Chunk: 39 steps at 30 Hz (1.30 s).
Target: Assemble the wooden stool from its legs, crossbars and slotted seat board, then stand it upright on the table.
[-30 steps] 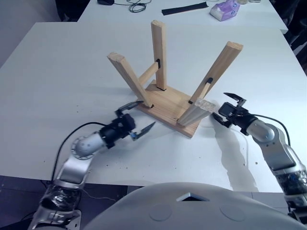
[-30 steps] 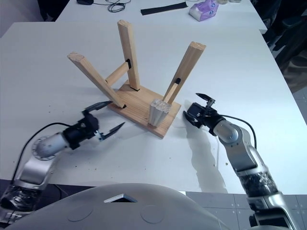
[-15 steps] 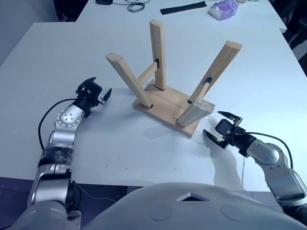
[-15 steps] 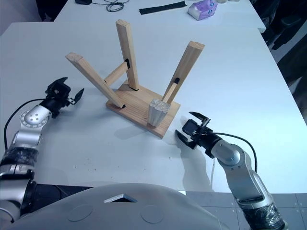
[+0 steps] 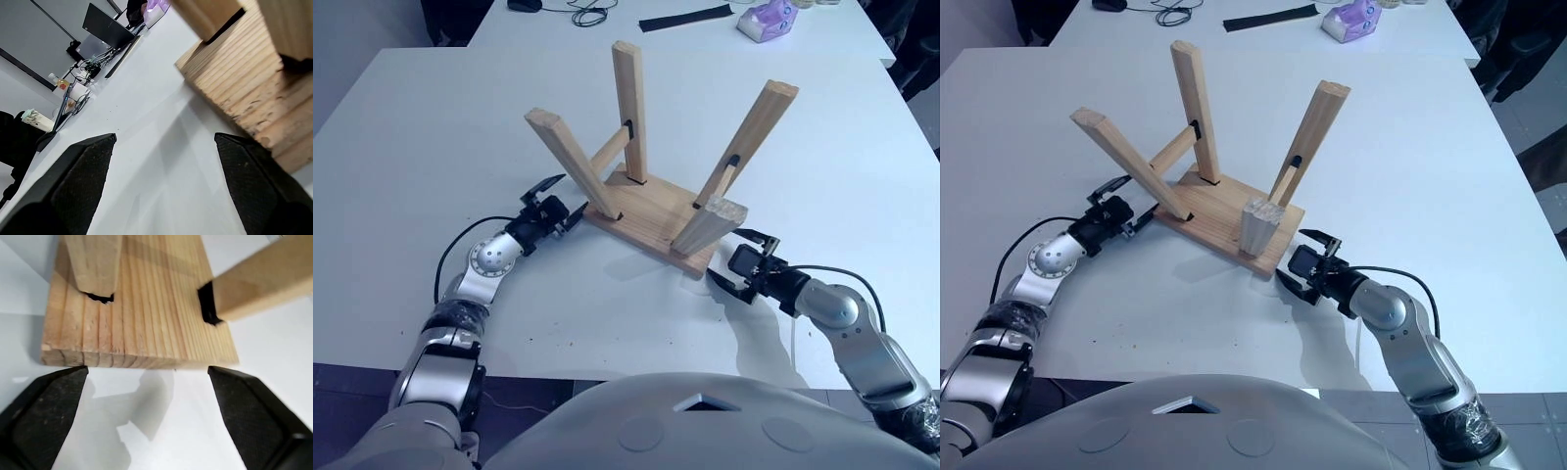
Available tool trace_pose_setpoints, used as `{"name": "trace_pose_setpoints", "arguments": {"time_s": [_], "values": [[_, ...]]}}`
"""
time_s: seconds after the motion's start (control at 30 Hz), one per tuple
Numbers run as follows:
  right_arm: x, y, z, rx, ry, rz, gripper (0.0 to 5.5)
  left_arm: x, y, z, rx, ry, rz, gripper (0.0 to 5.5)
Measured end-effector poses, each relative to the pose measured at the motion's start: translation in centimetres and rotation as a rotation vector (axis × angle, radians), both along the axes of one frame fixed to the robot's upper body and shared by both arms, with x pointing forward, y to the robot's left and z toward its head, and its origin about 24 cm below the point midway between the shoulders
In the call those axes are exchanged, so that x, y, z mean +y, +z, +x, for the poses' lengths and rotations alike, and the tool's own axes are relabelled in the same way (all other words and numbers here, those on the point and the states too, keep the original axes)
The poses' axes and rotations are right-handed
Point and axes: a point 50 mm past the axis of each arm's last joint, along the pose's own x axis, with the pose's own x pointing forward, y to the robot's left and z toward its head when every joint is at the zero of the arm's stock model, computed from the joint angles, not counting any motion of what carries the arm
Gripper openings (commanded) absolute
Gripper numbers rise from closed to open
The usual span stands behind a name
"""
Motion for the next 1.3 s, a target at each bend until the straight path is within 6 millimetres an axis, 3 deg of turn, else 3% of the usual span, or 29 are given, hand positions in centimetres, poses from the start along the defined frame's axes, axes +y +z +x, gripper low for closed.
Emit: {"name": "trace_pose_setpoints", "arguments": {"time_s": [0.27,0.47,0.77,0.97,1.3], "values": [[-1.3,-0.6,0.3,-0.052,-0.070,-0.034,4.54,-0.1,0.4,-3.5,0.090,-0.057,-0.004,3.76],[-1.6,-0.5,-1.3,-0.015,-0.030,-0.029,4.54,0.2,0.7,-5.1,0.146,-0.032,-0.015,3.76],[-2.8,0.2,-2.6,0.035,-0.035,-0.062,4.54,-1.4,1.4,-10.2,0.287,-0.013,-0.059,3.76],[-2.2,0.7,-4.0,0.073,-0.041,-0.047,4.54,-1.2,2.2,-10.5,0.331,0.042,-0.056,3.76],[-2.7,3.2,-6.1,0.154,-0.095,-0.007,4.54,-1.7,6.6,-12.6,0.399,0.060,-0.158,3.76]]}}
